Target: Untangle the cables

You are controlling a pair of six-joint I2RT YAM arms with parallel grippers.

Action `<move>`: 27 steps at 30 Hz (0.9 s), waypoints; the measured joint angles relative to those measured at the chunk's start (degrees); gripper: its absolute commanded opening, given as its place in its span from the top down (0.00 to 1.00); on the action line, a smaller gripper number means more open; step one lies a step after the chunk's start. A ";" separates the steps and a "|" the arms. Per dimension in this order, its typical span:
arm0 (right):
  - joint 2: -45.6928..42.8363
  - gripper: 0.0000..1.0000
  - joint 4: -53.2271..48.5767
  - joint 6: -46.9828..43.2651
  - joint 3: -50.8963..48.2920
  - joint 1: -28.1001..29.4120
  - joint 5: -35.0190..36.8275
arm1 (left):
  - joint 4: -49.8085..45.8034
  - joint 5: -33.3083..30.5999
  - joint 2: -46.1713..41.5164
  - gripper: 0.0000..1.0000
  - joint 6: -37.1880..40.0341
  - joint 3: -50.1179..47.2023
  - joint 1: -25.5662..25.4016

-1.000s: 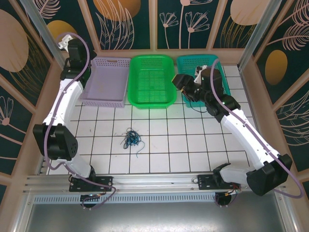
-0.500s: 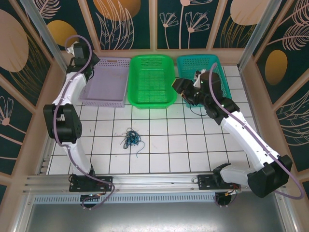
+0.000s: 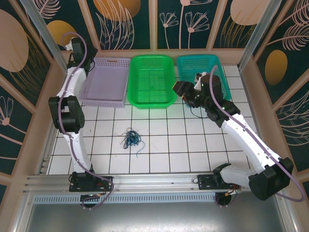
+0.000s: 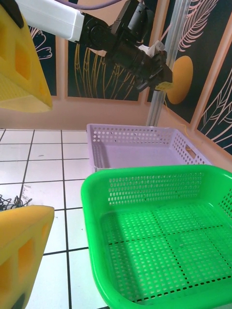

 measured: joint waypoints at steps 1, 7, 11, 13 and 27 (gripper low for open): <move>-0.04 0.46 -0.02 0.00 -0.09 0.02 0.00 | 0.81 0.17 -0.59 0.57 -0.24 -2.05 0.00; -0.28 0.46 0.00 0.00 -0.17 0.00 -0.02 | 2.34 1.86 -6.67 0.41 -2.84 -20.92 0.00; -0.31 0.46 0.00 0.00 -0.17 0.02 -0.02 | -0.52 2.60 -13.29 0.17 -4.26 -30.51 0.00; -0.31 0.46 0.02 0.00 -0.17 0.02 -0.02 | -1.97 3.45 -16.44 0.16 -4.26 -31.41 0.00; -0.02 0.51 -0.22 -11.02 -3.63 8.61 3.10 | -13.07 6.49 -48.46 0.38 -4.85 -49.16 -13.55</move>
